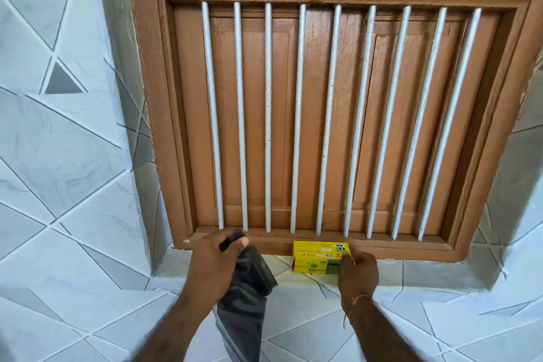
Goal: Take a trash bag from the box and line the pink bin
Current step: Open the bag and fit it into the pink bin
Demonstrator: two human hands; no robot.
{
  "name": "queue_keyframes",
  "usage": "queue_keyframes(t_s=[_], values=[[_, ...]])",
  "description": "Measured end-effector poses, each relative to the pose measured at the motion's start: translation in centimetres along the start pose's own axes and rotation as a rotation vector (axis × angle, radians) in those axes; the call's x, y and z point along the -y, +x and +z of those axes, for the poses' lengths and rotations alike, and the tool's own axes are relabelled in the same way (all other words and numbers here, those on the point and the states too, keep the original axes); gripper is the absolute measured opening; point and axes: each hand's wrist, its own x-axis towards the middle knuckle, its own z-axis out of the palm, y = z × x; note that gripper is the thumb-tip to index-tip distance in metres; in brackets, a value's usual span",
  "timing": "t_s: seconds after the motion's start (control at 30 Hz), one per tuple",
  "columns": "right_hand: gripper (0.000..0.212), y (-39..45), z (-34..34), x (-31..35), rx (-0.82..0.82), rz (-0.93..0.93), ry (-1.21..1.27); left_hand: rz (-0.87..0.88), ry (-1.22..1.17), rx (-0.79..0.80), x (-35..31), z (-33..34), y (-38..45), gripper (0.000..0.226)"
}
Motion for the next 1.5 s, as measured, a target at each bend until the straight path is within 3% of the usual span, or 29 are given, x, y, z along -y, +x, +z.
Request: queue_keyframes(t_s=[0.13,0.2,0.23,0.33,0.4,0.47,0.57,0.77,0.87,0.93,1.03,1.17,1.27,1.37,1.43,1.5], values=[[0.025,-0.4,0.2,-0.1,-0.033,-0.088,-0.117,-0.081,-0.108,-0.086,0.3,-1.0,0.0,0.014],[0.034,-2.7,-0.4,1.4,-0.037,-0.188,-0.012,-0.117,-0.211,-0.130,0.3,-1.3,0.1,0.020],[0.041,-4.8,-0.8,2.7,0.111,-0.212,0.102,-0.131,-0.269,-0.153,0.1,-1.5,0.1,0.022],[0.089,-13.0,-1.7,5.5,0.950,-0.160,0.286,-0.160,-0.422,-0.235,-0.9,-1.9,0.1,0.021],[0.109,-17.6,-1.8,5.6,1.190,-0.229,0.068,-0.194,-0.546,-0.267,-1.8,-2.0,0.3,0.021],[0.099,-20.1,-1.4,5.2,1.116,-0.155,-0.285,-0.214,-0.654,-0.271,-3.0,-1.9,0.5,0.022],[0.011,-21.1,-1.1,3.7,0.914,-0.024,-0.144,-0.189,-0.721,-0.272,-4.7,-2.2,0.4,0.022],[0.024,-21.3,-2.9,0.6,1.017,-0.059,-0.343,-0.065,-0.881,-0.186,-7.5,-4.7,0.7,0.015],[0.029,-22.2,-4.7,-0.1,0.993,-0.051,-0.362,-0.043,-0.884,-0.226,-7.6,-6.7,0.8,0.018],[0.024,-22.8,-6.1,0.2,1.004,0.042,-0.219,0.095,-0.649,-0.311,-6.8,-8.3,0.0,0.016],[0.021,-23.0,-8.4,1.1,1.053,0.415,0.259,0.220,-0.315,-0.211,-3.6,-9.8,-2.9,0.032],[0.035,-23.8,-11.6,3.1,1.078,0.548,0.430,-0.062,-0.044,0.112,4.8,-6.9,-12.1,0.082],[0.033,-24.4,-13.9,4.4,1.067,0.421,0.300,-0.370,-0.087,0.305,8.9,-4.0,-19.6,0.085],[0.033,-25.4,-15.8,4.9,1.106,0.476,0.319,-0.515,-0.414,0.378,9.7,-3.3,-24.6,0.065],[0.045,-26.5,-17.1,4.0,1.133,0.587,0.366,-0.564,-0.562,0.297,9.7,-3.4,-27.1,0.034],[0.063,-28.0,-18.3,2.5,1.209,0.770,0.447,-0.560,-0.547,0.172,9.5,-4.0,-28.9,0.017]])
